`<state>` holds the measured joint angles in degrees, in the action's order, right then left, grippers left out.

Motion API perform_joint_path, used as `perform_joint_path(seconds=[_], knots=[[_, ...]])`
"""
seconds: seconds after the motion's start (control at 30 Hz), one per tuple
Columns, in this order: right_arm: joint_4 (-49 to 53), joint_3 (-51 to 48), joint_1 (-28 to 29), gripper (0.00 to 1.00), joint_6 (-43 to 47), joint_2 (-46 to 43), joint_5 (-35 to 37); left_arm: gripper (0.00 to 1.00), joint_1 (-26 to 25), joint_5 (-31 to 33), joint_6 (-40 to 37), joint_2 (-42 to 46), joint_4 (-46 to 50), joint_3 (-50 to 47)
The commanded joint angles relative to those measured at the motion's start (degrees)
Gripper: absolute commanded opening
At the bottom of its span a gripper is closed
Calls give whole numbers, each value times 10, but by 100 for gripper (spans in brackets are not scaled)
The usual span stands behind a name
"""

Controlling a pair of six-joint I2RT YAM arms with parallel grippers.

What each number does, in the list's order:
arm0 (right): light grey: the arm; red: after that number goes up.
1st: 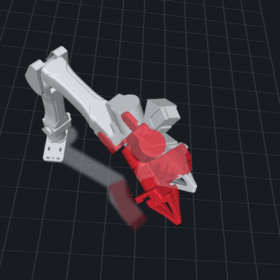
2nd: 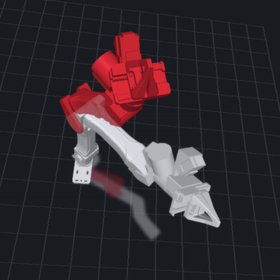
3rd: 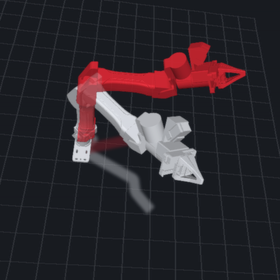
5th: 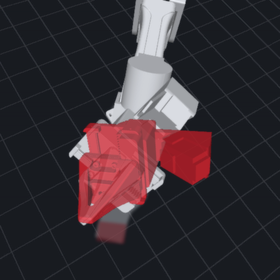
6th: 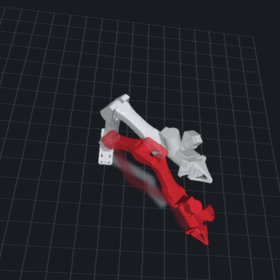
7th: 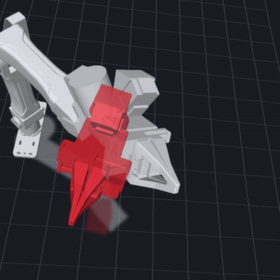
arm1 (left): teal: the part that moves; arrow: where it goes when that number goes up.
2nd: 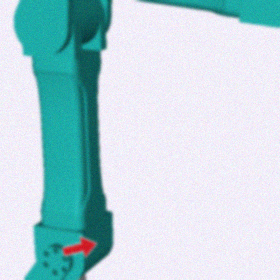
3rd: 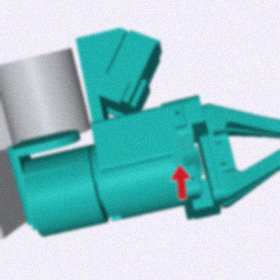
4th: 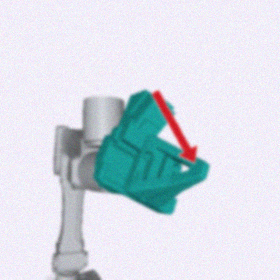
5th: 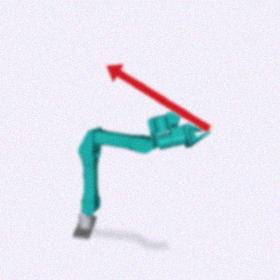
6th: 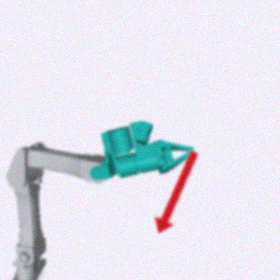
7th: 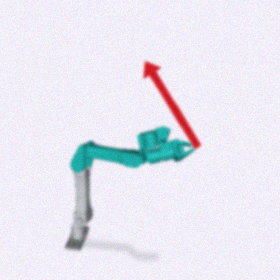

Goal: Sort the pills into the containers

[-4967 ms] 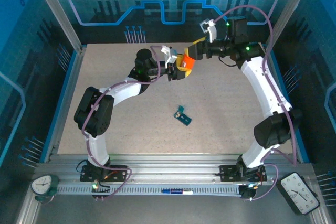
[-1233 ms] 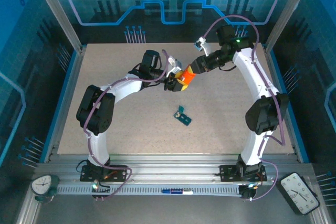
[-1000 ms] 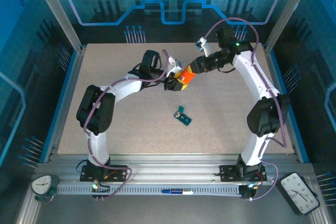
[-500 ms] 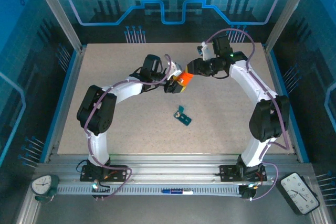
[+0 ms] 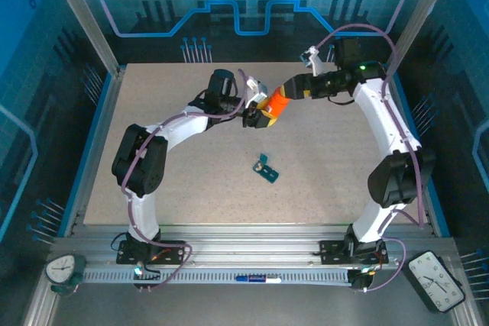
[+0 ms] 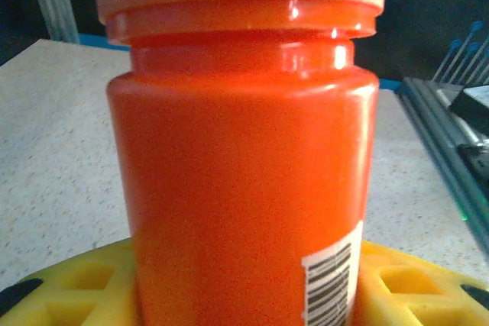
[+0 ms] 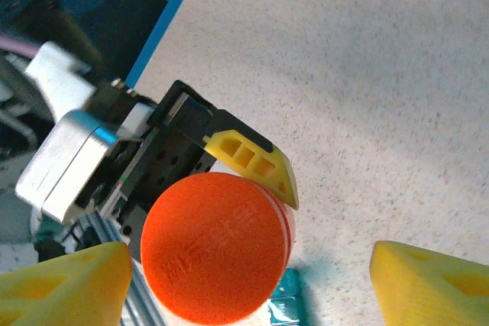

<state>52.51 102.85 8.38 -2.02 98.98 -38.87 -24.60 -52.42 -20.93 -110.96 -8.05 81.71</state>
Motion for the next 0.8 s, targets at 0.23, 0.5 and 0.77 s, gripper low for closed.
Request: perform_joint_path(seconds=[0.23,0.5,0.77], knots=[[146,143,12,83,183,64,-33,0,4,-94,-50,2,153,72],[170,160,27,84,195,82,-15,0,4,-96,-62,-1,176,82],[176,147,36,79,196,87,-10,0,4,-97,-65,-5,181,85]])
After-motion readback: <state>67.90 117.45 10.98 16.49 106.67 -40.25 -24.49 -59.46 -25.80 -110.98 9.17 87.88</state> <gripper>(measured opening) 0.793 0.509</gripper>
